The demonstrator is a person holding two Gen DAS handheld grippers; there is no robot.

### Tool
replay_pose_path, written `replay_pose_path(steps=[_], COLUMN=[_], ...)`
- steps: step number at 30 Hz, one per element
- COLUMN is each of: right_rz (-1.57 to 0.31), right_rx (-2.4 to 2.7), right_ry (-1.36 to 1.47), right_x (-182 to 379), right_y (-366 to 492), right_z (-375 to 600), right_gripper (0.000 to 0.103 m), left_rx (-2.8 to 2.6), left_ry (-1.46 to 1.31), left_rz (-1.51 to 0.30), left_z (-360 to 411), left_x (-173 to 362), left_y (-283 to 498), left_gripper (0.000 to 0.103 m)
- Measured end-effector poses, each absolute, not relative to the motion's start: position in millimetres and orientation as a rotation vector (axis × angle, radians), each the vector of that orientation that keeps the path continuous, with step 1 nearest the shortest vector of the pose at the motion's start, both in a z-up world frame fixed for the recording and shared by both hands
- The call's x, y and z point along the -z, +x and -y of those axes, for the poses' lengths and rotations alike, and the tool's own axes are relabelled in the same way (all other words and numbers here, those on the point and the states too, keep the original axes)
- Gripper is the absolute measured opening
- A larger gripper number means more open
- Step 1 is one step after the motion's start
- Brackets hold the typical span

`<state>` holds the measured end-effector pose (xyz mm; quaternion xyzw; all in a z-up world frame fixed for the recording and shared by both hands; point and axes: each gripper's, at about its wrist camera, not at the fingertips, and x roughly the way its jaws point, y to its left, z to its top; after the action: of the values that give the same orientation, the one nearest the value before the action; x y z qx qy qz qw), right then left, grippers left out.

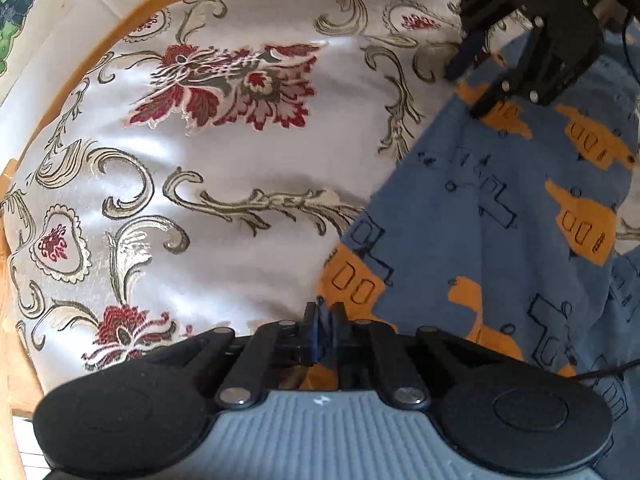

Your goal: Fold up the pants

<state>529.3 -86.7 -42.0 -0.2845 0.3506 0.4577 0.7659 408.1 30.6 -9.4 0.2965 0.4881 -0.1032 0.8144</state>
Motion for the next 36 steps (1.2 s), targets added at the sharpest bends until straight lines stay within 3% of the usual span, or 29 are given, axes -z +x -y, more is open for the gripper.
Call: replay_pose_path(steps=[2, 4, 9, 10, 13, 15, 18, 36], right_rz=[-0.760, -0.755, -0.759, -0.757, -0.741, -0.724, -0.686, -0.412], right_rx=[-0.988, -0.983, -0.958, -0.951, -0.930, -0.915, -0.892, -0.809], right_ry=[-0.622, -0.637, -0.632, -0.630, -0.608, -0.592, -0.577, -0.532], right_x=[41.9, 42.1, 44.4, 44.3, 42.2, 40.3, 35.8, -21.9], right_y=[528.2, 527.1, 527.4, 526.7, 522.9, 517.6, 505.7, 354.0], right_z=[86.9, 86.4, 87.2, 88.2, 93.6, 96.8, 102.1, 159.0], right_gripper=[0.044, 0.041, 0.018, 0.010, 0.000, 0.000, 0.000, 0.000], left_rx=[0.227, 0.252, 0.271, 0.274, 0.258, 0.240, 0.216, 0.101], left_ry=[0.580, 0.507, 0.457, 0.460, 0.456, 0.470, 0.524, 0.626], left_rz=[-1.058, -1.072, -1.111, -1.116, -1.133, -1.127, -1.092, -0.655], left_z=[-39.5, -49.9, -58.3, -57.5, -54.4, -50.1, -40.8, -7.7], left_x=[7.0, 2.5, -0.3, -0.1, 1.1, 1.7, 1.9, -40.5], left_y=[412.9, 417.6, 428.8, 429.7, 428.8, 426.4, 417.1, 309.9], left_gripper=[0.033, 0.033, 0.033, 0.030, 0.017, 0.007, 0.003, 0.002])
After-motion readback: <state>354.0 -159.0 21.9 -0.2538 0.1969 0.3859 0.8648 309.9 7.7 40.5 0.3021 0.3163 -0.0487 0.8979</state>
